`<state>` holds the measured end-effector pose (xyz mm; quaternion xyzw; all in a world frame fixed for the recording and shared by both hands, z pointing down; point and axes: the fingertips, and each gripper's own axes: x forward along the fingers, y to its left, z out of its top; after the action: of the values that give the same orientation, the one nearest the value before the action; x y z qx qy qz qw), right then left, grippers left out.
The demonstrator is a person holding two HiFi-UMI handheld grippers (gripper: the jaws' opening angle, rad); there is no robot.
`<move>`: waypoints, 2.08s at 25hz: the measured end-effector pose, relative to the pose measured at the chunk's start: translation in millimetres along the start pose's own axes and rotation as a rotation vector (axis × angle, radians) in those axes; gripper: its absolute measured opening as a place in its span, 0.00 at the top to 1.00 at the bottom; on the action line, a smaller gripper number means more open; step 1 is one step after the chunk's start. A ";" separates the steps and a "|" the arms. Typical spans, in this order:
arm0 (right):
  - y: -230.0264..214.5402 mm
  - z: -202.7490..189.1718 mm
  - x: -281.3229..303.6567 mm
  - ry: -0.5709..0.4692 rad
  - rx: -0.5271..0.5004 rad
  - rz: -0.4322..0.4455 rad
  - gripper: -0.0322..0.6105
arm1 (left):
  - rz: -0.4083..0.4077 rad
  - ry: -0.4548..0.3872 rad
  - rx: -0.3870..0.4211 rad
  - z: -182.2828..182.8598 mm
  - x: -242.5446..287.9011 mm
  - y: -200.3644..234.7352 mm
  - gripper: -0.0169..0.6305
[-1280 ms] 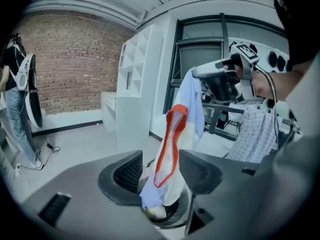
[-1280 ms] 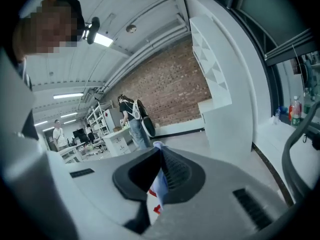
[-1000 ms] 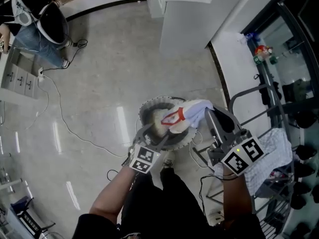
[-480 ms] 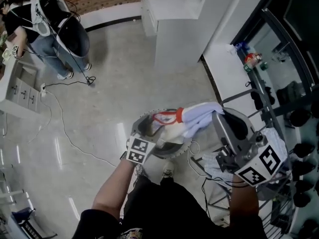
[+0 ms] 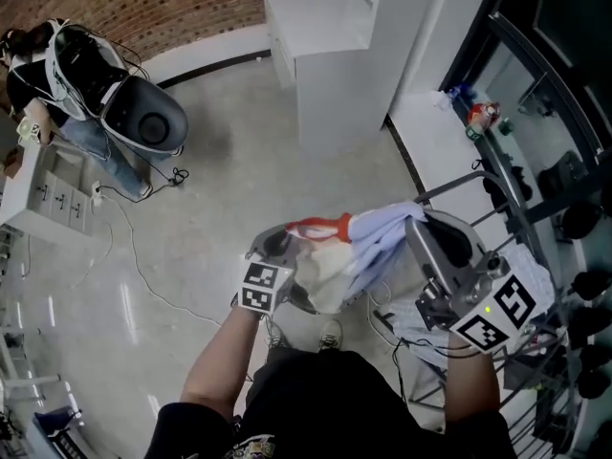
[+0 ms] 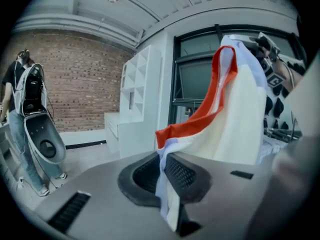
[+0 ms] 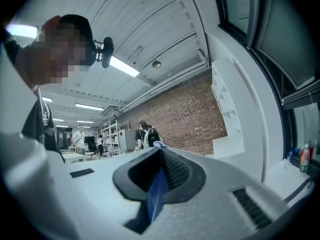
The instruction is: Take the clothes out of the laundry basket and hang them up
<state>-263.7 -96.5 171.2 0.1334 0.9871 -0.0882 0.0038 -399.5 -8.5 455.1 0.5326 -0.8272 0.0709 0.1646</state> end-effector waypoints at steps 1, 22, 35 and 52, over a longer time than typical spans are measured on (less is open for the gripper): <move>-4.1 -2.6 -4.5 0.000 0.017 -0.004 0.93 | 0.025 -0.008 -0.003 5.5 -3.3 4.1 0.95; -44.7 -72.3 -24.7 0.043 0.145 -0.222 0.93 | 0.182 -0.237 0.032 142.1 -84.6 44.2 0.95; -13.0 -83.3 -35.4 0.019 0.166 -0.471 0.93 | -0.006 -0.266 0.052 163.1 -85.1 65.5 0.95; 91.3 -53.4 -202.5 -0.157 0.069 -0.976 0.93 | -0.530 -0.344 0.146 199.5 -98.0 -95.1 0.95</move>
<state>-43.4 -53.8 214.2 -0.3516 0.9276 -0.1221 0.0319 -315.7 -22.9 228.8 0.7439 -0.6683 -0.0061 -0.0036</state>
